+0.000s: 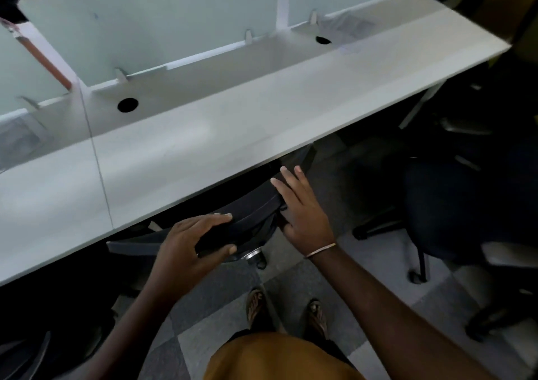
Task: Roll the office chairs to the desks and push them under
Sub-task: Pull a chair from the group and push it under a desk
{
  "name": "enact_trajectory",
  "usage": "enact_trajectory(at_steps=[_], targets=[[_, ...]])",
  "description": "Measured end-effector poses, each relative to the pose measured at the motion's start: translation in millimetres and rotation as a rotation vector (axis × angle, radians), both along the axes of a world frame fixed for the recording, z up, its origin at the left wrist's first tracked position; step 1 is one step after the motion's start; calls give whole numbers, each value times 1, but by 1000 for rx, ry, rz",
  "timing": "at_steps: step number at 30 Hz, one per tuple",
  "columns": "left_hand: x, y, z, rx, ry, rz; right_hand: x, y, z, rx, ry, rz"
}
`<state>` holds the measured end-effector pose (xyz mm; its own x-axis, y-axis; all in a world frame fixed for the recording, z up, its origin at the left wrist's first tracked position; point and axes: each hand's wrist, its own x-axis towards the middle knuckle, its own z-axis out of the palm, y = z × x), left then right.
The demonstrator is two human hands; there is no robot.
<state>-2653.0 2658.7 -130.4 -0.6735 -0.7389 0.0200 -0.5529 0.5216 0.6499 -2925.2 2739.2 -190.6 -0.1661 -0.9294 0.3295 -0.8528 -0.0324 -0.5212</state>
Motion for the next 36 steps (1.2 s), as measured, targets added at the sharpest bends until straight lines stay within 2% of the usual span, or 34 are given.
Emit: enact_trajectory(at_steps=[2,6,10,13,20,27,36], targets=[[-26,12,4,9,146,-25,-1,18,4,71,-48,20],[-74,32,6,-86,168,-88,-39,61,-6,266,-36,42],[-128,53,1,-4,121,-210,-98,137,-29,454,-94,-125],[-171,73,-3,60,73,-308,-133,210,-41,488,-235,-293],[-269,137,-25,161,-39,-515,-190,345,-58,634,-349,-546],[-348,190,-40,164,-37,-601,-270,413,-58,569,-359,-667],[-430,180,-51,234,-137,-634,-373,398,-50,514,-320,-738]])
